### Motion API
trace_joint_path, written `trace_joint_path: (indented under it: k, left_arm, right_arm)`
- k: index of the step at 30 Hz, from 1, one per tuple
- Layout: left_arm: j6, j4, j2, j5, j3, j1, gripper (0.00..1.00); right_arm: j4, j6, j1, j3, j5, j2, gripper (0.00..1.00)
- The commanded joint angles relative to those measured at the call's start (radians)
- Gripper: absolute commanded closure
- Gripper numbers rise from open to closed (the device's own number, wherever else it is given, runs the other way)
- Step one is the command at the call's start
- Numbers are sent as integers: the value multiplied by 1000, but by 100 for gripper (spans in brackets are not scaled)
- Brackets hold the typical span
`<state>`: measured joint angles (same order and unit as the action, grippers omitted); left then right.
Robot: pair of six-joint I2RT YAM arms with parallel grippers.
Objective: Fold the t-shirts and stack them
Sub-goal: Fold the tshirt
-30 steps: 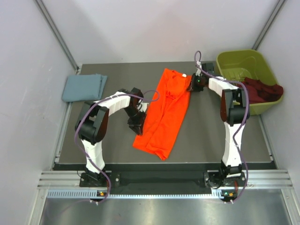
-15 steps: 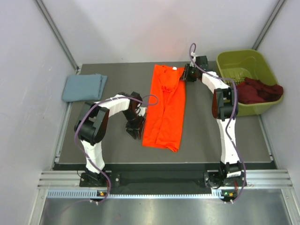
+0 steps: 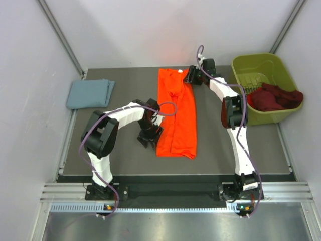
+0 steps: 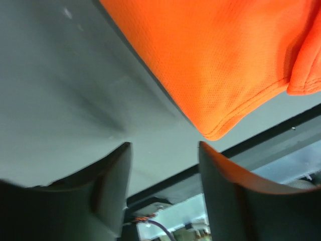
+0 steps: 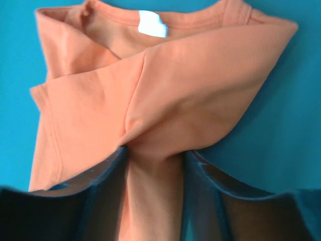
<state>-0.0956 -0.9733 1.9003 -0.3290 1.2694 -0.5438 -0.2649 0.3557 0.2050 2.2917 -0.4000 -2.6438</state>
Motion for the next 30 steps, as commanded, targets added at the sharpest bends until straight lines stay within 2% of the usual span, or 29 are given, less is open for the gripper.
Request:
trace_joint_path:
  k: [1,3,5,6,7,11,17,18,19,22,24,27,30]
  left_arm:
    - [22,-10,-67,60,67,4,37]
    - [25,-11,-84,55,73,13,32]
    - [23,-15,-110,36,74,24,31]
    - [20,-16,-127,31,76,28,31]
    - [19,-16,-133,24,79,31,30]
    - [-3,7,-150,-2,94,65,30]
    - [-67,44,-173,-53,81,84,30]
    - [-110,74,-191,-65,46,88,30]
    - [-131,90,-198,-79,26,102,30]
    - [-208,136,-210,-154,-53,134,31]
    - [-263,160,-218,-186,-102,145,32]
    - [-315,215,-225,-245,-151,163,33]
    - [-349,242,-233,-280,-208,163,32]
  right_arm:
    - [10,-32,-2,-35,21,73,41]
    - [-6,-70,-21,-137,27,181,29]
    - [-14,-81,-55,-222,12,311,23]
    - [-26,-77,-71,-320,15,359,17]
    - [-33,-74,-81,-371,18,408,0]
    - [-85,-73,-111,-675,9,698,0]
    - [-94,-29,-127,-1091,-56,1023,0]
    - [-88,-2,-124,-1139,-69,1057,5]
    - [-82,11,-119,-1182,-88,1114,18]
    - [-88,55,-104,-1322,-111,1189,31]
    - [-91,84,-98,-1419,-135,1211,30]
    - [-66,129,-96,-1546,-183,1260,19]
    - [-48,167,-96,-1640,-220,1286,16]
